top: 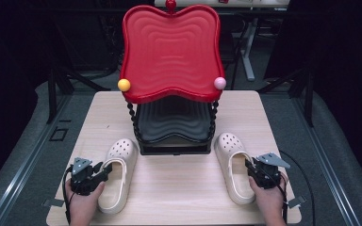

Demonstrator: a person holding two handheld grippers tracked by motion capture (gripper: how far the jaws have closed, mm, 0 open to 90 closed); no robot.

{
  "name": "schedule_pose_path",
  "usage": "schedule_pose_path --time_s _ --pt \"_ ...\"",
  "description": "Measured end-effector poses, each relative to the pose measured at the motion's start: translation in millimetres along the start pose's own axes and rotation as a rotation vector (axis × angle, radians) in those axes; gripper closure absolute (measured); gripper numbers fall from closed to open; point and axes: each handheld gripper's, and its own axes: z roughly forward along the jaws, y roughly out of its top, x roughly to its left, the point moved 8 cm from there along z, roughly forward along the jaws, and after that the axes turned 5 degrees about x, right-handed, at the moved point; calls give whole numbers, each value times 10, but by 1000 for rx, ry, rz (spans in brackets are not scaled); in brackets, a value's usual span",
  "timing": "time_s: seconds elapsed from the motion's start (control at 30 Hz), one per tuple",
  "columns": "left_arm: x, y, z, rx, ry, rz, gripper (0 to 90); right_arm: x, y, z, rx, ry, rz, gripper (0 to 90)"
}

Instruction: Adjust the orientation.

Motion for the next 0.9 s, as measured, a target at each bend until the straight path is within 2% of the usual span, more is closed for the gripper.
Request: schedule_pose_path --time_s 0.17,0.23,0.33,0.37,0.4,0.43,0.5,0.6,0.7,0.77,0.9 --pt "7 5 21 0 8 4 603 2 6 -2 13 4 3 739" --pt "18 2 20 5 10 1 612 2 13 3 15 -7 -15 741" --pt "27 9 20 1 15 -5 640 -25 19 4 18 -69 -52 742" --pt "30 18 16 -3 24 6 640 -25 19 4 18 -69 -52 742" --pt "31 30 10 -6 38 18 674 -28 21 2 18 -48 -31 745" --pt "31 30 10 -6 38 18 686 -28 21 2 18 -48 -31 745" --pt "36 38 7 -7 52 22 697 -36 22 -1 29 -10 2 754" --pt "48 44 -4 -8 62 21 721 -33 20 -8 38 -7 8 757" --pt "87 58 -23 -23 54 -24 745 13 14 -28 56 2 7 761" --pt "97 56 -34 -17 51 -29 753 21 11 -32 60 5 9 762" --pt "106 65 -50 -23 56 -44 755 35 1 -48 61 29 47 762"
